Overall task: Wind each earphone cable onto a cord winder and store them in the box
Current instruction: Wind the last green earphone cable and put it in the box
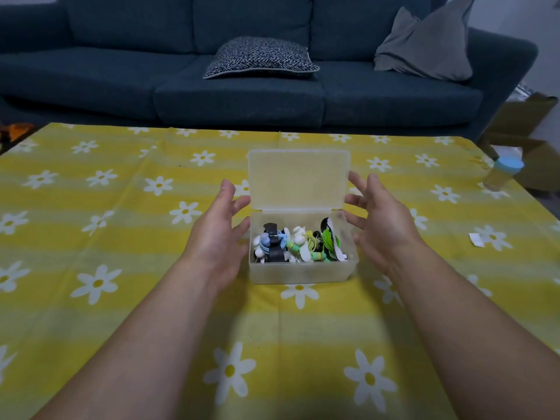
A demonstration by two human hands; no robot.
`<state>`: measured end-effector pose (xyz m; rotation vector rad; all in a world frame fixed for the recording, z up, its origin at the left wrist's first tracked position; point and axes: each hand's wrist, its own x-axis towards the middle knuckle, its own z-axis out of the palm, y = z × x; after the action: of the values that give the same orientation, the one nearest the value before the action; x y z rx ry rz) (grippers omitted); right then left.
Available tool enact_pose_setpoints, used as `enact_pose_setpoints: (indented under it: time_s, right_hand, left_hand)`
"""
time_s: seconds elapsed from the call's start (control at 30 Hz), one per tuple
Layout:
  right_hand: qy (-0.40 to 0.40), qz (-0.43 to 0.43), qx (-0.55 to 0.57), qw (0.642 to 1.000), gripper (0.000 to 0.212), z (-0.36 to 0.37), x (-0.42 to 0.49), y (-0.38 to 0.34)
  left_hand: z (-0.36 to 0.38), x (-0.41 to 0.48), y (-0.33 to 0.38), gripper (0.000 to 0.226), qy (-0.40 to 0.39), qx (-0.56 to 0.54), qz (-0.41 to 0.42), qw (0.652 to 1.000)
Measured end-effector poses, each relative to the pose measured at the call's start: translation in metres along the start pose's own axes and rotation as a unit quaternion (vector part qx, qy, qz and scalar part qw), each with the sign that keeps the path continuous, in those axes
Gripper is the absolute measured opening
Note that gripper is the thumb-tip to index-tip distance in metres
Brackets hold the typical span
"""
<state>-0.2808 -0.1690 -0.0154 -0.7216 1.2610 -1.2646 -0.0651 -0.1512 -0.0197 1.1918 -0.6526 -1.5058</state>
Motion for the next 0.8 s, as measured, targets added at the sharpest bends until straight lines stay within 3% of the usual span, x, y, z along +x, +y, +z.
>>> enact_pose_setpoints:
  time_s: [0.13, 0.3, 0.43, 0.57, 0.63, 0.7, 0.8]
  right_hand:
    - [0.011, -0.001, -0.005, 1.0, 0.054, -0.005, 0.005, -0.002]
    - [-0.014, 0.004, 0.005, 1.0, 0.058, -0.008, 0.005, 0.0]
    - [-0.005, 0.003, 0.044, 0.999, 0.051, -0.011, 0.001, -0.007]
    - [-0.018, -0.023, -0.094, 0.995, 0.019, -0.012, -0.008, -0.006]
    - [-0.026, -0.06, -0.22, 0.973, 0.039, -0.012, -0.011, 0.0]
    - [-0.026, -0.073, -0.327, 0.942, 0.066, -0.011, -0.012, 0.011]
    - [-0.047, -0.058, -0.391, 0.917, 0.104, -0.014, -0.009, 0.027]
  left_hand:
    - [0.003, -0.001, -0.001, 0.063, 0.009, 0.02, 0.008, 1.0]
    - [0.001, -0.002, -0.001, 0.074, -0.015, 0.025, 0.001, 1.0]
    - [-0.001, -0.003, 0.001, 0.067, -0.031, 0.037, 0.003, 0.999]
    - [0.004, -0.009, -0.001, 0.05, -0.036, 0.103, 0.016, 0.994]
    - [0.005, -0.01, -0.008, 0.029, -0.029, 0.174, 0.04, 0.984]
    - [0.002, -0.004, -0.019, 0.054, -0.046, 0.257, 0.072, 0.963]
    - [-0.002, -0.001, -0.026, 0.086, -0.069, 0.313, 0.082, 0.944]
